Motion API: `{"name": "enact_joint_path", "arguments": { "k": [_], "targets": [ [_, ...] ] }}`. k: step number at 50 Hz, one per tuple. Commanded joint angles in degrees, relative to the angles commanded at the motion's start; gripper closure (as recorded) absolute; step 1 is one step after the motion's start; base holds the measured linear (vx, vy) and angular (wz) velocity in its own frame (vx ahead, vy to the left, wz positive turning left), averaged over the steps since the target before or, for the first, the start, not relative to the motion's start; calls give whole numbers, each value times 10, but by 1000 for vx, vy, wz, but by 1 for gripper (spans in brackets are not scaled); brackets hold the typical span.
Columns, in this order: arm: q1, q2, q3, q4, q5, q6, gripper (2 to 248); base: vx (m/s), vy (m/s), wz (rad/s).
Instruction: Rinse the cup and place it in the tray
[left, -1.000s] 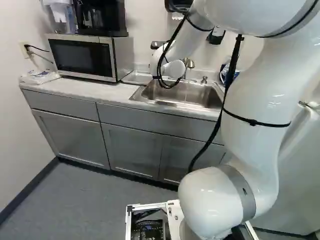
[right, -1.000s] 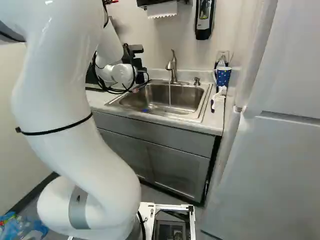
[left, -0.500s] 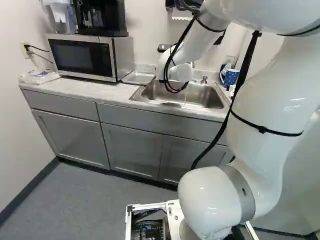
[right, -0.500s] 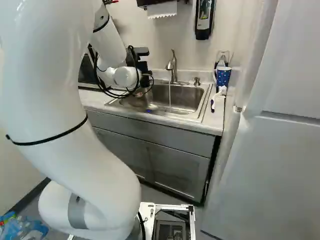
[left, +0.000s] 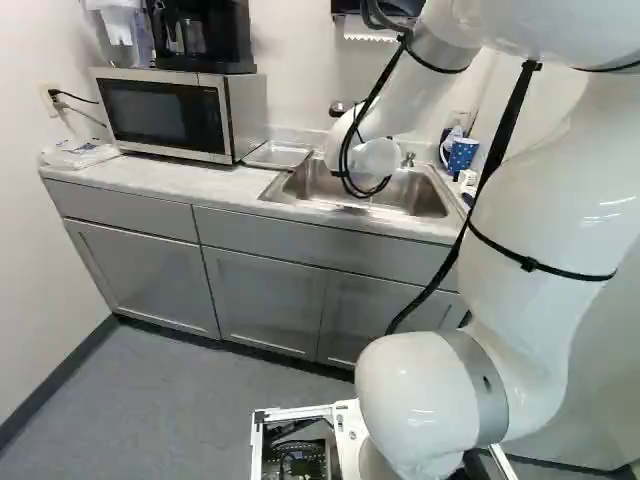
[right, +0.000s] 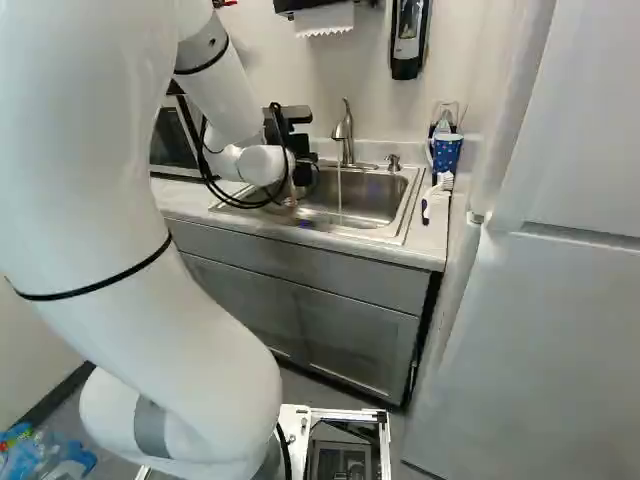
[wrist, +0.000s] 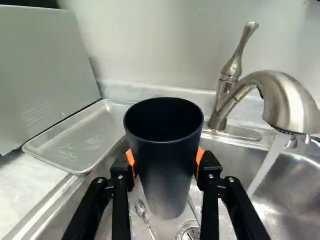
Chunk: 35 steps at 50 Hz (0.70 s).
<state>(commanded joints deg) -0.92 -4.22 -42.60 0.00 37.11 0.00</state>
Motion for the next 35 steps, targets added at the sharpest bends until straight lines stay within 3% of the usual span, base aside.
{"name": "enact_joint_path", "arguments": {
  "k": [14, 35],
  "targets": [
    [-6, -14, 2, 0, 0, 0, 124, 0, 0, 0],
    [-22, 0, 17, 0, 0, 0, 124, 0, 0, 0]
  ]
}}
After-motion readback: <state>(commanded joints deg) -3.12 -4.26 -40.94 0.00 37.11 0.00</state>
